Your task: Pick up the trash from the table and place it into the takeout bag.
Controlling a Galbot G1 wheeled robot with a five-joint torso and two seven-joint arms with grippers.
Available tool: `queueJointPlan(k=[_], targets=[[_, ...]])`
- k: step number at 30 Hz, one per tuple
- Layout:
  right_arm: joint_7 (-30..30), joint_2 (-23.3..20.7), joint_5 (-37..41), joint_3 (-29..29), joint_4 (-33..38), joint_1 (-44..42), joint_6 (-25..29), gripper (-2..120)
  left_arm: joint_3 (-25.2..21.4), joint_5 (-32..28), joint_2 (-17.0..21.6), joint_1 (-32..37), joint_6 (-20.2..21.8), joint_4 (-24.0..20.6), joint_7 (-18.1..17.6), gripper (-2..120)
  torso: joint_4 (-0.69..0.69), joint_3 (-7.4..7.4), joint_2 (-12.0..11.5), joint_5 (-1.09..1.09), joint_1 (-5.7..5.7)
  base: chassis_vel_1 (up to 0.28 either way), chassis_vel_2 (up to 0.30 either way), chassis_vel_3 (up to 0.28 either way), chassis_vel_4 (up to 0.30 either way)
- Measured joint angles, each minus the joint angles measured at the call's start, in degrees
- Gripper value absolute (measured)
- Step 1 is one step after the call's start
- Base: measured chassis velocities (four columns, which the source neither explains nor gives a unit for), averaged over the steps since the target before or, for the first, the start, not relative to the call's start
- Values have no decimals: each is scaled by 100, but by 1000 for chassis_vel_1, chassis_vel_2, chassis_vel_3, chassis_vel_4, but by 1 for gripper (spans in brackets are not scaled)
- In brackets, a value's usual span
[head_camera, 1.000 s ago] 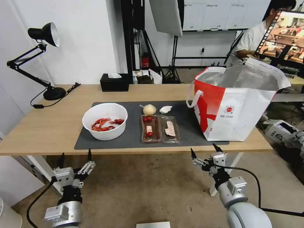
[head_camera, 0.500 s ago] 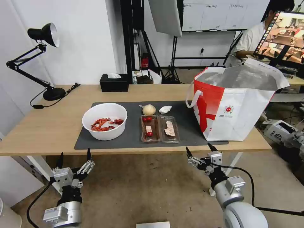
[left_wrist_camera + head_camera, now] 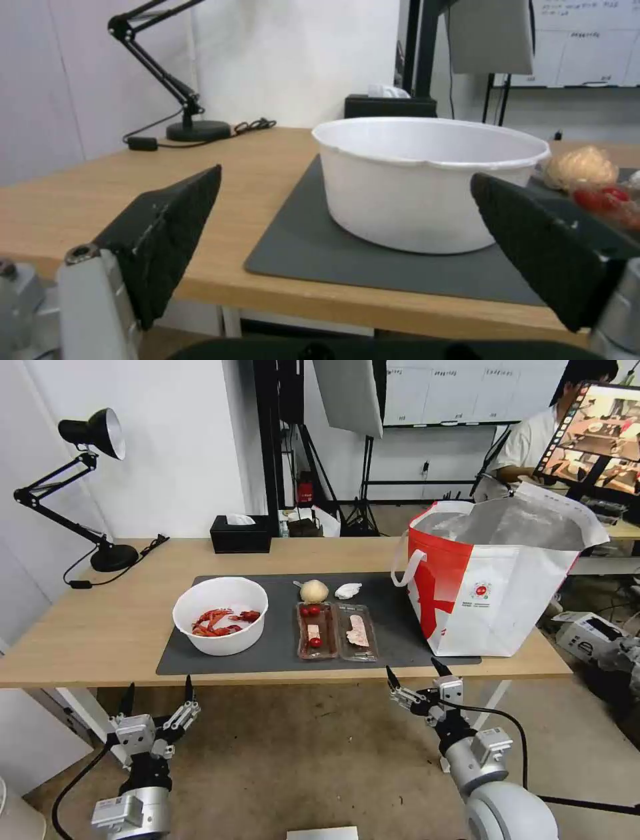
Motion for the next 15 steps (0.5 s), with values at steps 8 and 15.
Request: queueJointPlan(k=[8,15], targets=[[1187,-77,3069,-373,396,290,-589,100,-9,-91,28,-1,8,-13,5,100,0,0,0,0,0,0,0,0,0],[2652,-267,6572,-333,533,1062,-745,100,-66,-111,62,30,28,-12,-9,100,0,0,0,0,0,0,0,0,0]])
